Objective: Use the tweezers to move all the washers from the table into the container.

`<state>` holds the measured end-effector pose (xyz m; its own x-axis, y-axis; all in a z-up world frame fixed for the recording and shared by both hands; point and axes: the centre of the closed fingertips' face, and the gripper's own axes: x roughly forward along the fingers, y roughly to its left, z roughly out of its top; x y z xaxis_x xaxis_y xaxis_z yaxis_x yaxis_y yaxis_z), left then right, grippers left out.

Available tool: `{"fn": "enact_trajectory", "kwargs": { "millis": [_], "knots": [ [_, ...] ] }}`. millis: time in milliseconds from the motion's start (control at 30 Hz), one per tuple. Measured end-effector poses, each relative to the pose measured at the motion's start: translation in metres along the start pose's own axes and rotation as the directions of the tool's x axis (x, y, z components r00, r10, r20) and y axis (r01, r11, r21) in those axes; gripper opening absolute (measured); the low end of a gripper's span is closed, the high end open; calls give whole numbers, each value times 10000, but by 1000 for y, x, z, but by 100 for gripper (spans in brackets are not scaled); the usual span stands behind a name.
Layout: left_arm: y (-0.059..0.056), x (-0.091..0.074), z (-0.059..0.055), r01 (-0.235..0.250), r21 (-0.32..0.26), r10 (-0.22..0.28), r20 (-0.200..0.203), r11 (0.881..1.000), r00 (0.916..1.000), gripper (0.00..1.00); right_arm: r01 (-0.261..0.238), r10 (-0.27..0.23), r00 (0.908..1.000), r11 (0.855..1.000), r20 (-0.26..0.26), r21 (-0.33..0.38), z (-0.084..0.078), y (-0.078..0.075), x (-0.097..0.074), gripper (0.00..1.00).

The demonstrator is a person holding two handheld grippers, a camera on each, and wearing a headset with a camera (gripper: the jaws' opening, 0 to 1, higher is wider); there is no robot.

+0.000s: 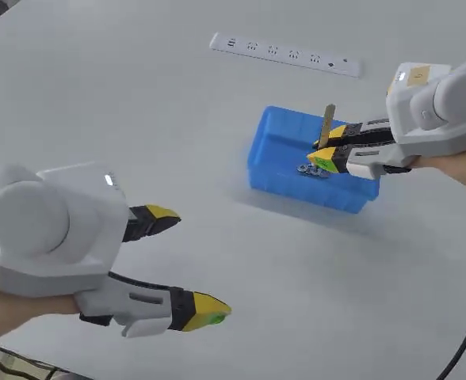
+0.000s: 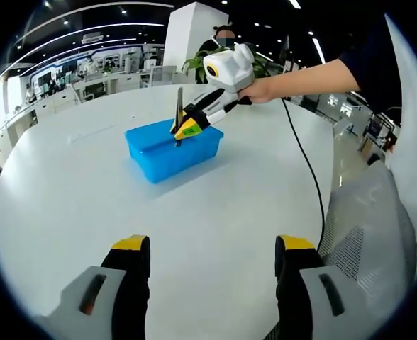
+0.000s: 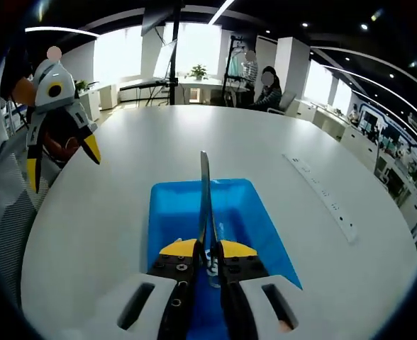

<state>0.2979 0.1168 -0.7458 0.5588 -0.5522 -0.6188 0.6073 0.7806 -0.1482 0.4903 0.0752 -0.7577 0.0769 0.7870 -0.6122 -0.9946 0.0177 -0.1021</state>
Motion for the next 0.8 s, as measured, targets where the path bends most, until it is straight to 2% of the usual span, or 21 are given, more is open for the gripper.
{"fn": "enact_trajectory", "kwargs": {
  "millis": [133, 300, 467, 667, 800],
  "knots": [
    [-4, -2, 1, 95, -203, -92, 152, 9997, 9998, 77, 62, -62, 10000, 10000, 54, 41, 1, -1, 0, 11],
    [-3, -3, -2, 57, -235, -56, 50, 9997, 10000, 77, 87, -88, 9998, 9999, 157, 94, 5, -1, -1, 11],
    [3, -4, 2, -118, -177, 120, 117, 9998, 9999, 76, 180, -184, 9995, 9997, 269, 139, 9, -2, -3, 11],
    [24, 5, 27, -264, 163, 258, 363, 9995, 9990, 68, 161, -157, 9995, 9998, 270, -126, 18, 1, -8, 11],
    [39, 11, 60, -298, 730, 238, 820, 9969, 9963, 68, 213, -205, 9990, 9996, 403, -195, 25, -2, -12, 11]
  ]
}}
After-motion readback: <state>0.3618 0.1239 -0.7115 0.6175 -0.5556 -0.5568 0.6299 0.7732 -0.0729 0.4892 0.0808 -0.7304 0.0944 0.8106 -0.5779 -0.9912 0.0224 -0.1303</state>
